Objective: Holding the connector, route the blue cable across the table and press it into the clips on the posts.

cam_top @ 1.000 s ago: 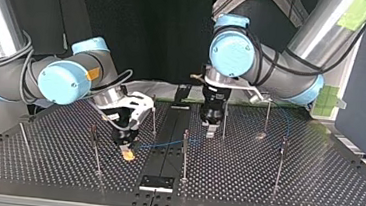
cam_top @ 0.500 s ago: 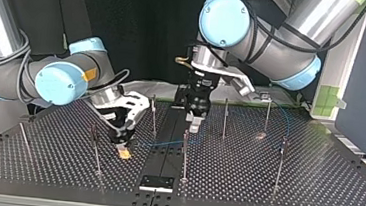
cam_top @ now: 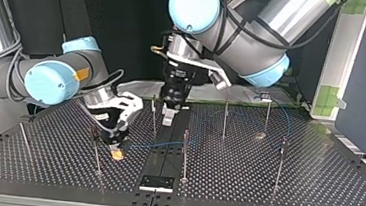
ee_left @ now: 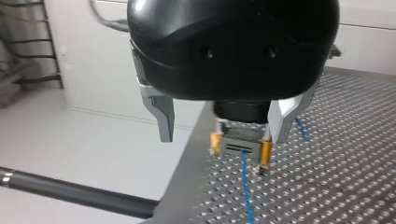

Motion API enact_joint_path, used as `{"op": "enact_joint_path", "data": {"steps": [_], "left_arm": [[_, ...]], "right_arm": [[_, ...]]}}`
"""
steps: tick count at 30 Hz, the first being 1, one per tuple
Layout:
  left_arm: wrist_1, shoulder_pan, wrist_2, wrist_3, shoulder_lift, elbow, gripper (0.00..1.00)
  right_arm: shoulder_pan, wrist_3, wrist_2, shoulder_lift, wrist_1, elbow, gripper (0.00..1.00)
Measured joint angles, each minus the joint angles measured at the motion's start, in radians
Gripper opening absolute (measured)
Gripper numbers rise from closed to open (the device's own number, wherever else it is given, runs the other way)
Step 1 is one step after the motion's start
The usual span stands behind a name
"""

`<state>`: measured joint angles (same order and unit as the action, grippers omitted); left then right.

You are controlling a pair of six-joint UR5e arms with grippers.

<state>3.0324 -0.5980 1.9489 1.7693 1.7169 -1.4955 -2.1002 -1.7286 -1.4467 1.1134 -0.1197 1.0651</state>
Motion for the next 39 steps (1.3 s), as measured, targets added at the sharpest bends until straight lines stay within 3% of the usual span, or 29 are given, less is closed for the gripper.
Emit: {"op": "enact_joint_path", "data": {"steps": [9, 26, 39], "left_arm": [[0.054, -0.006, 0.050, -0.011, 0.078, 0.078, 0.99], [0.084, 0.022, 0.054, -0.012, 0.216, 0.217, 0.99], [0.085, 0.049, 0.099, -0.011, 0.300, 0.329, 0.99]], "right_arm": [[0.007, 0.000, 0.000, 0.003, -0.003, 0.009, 0.00], [0.009, 0.000, 0.000, 0.003, -0.003, 0.013, 0.00], [0.008, 0.001, 0.000, 0.003, -0.002, 0.013, 0.00]]}}
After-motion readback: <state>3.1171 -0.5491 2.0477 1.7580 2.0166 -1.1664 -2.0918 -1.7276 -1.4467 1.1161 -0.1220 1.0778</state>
